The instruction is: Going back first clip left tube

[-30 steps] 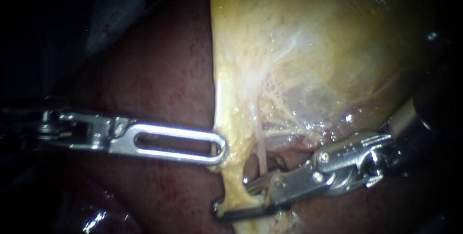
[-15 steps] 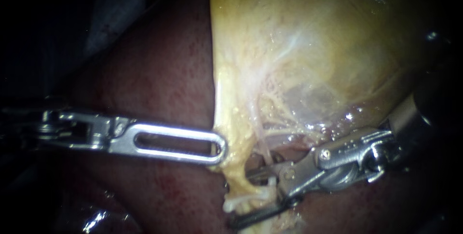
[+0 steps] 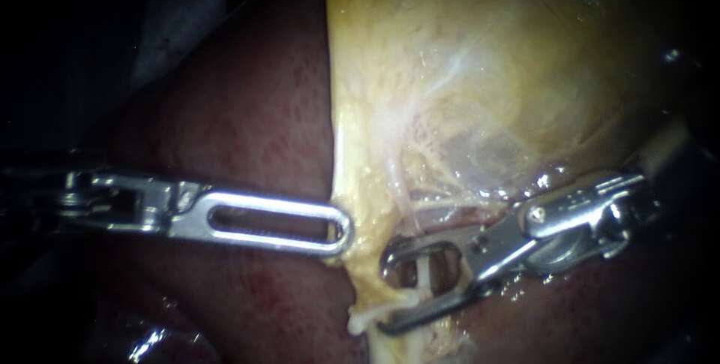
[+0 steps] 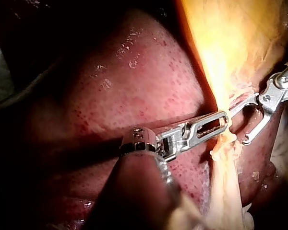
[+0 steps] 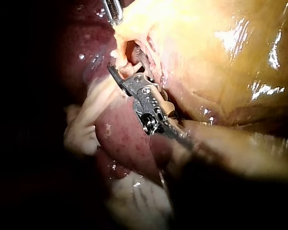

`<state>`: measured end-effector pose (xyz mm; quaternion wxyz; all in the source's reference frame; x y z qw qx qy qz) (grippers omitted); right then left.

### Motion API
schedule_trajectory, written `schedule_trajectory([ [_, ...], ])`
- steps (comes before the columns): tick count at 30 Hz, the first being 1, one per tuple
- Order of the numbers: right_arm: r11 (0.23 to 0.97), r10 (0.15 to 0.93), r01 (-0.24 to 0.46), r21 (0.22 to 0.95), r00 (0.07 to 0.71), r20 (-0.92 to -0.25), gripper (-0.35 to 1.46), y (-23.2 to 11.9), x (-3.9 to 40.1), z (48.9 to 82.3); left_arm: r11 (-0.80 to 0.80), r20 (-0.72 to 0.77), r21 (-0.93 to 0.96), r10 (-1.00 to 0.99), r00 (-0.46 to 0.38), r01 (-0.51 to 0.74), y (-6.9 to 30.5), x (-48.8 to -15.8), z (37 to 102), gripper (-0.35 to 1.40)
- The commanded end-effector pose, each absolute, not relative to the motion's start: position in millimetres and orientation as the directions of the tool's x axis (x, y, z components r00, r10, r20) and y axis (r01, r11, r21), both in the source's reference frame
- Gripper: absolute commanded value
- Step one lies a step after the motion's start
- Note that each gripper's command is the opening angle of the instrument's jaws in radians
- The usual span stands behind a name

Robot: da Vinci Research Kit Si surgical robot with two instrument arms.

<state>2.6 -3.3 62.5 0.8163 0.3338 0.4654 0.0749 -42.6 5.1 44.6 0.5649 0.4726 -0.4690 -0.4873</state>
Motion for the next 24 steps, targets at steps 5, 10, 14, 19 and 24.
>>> schedule_trajectory([
  [5, 0.779, 0.438, 0.168, 0.604, 0.543, -0.716, 0.49, -0.3, -0.4, 59.8, 0.078, 0.069, 0.991, -0.994, 0.086, 0.107, 5.4, -42.5, 45.4, -0.35],
  [10, 0.793, 0.438, 0.149, 0.591, 0.534, -0.723, 0.49, 2.3, -2.4, 57.7, 0.078, 0.069, 0.991, -0.994, 0.086, 0.107, 5.5, -42.5, 45.7, -0.35],
  [14, 0.798, 0.443, 0.134, 0.587, 0.531, -0.722, 0.48, 3.6, -3.4, 56.8, 0.078, 0.069, 0.991, -0.994, 0.086, 0.107, 5.5, -42.6, 45.8, -0.35],
  [19, 0.803, 0.438, 0.134, 0.581, 0.530, -0.726, 0.48, 4.0, -3.8, 56.5, 0.081, 0.071, 0.991, -0.994, 0.085, 0.108, 5.6, -42.9, 46.5, -0.35],
  [24, 0.802, 0.439, 0.134, 0.582, 0.528, -0.727, 0.48, 3.9, -3.8, 56.5, 0.087, 0.078, 0.989, -0.994, 0.080, 0.116, 5.5, -43.7, 48.4, -0.35],
])
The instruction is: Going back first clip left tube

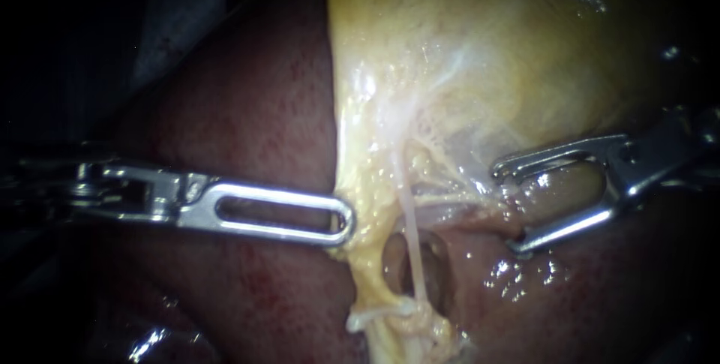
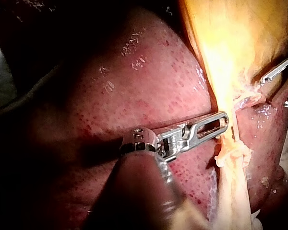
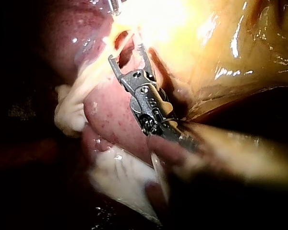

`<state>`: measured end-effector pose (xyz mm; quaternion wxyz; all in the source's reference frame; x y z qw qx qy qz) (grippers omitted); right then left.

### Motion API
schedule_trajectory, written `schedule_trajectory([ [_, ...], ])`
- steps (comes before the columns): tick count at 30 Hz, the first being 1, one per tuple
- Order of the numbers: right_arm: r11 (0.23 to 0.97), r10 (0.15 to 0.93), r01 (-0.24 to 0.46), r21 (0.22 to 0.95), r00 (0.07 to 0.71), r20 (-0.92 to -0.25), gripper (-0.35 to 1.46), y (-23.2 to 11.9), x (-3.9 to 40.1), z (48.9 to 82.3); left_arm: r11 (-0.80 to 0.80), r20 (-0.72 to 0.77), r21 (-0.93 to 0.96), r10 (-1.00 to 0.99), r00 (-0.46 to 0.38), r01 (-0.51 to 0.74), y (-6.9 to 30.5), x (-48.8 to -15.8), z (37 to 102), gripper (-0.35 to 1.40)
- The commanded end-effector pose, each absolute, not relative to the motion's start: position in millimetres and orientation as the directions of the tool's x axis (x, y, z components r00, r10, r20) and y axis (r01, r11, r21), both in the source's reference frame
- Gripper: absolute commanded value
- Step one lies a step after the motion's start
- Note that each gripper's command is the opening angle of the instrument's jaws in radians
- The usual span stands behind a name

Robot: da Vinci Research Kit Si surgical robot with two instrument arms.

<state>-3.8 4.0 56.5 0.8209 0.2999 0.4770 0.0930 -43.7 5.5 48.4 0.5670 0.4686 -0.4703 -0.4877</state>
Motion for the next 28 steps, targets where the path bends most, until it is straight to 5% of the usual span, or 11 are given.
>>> schedule_trajectory([
  [1, 0.802, 0.439, 0.134, 0.582, 0.528, -0.727, 0.48, 3.9, -3.8, 56.5, 0.089, 0.079, 0.989, -0.994, 0.081, 0.119, 5.5, -44.0, 48.7, -0.35],
  [11, 0.802, 0.439, 0.134, 0.582, 0.528, -0.727, 0.47, 3.9, -3.8, 56.5, 0.093, 0.082, 0.988, -0.992, 0.091, 0.126, 6.0, -46.6, 50.9, -0.35],
  [28, 0.802, 0.439, 0.134, 0.582, 0.528, -0.727, 0.47, 3.9, -3.8, 56.5, 0.093, 0.081, 0.988, -0.992, 0.095, 0.123, 6.1, -46.4, 50.8, -0.35],
])
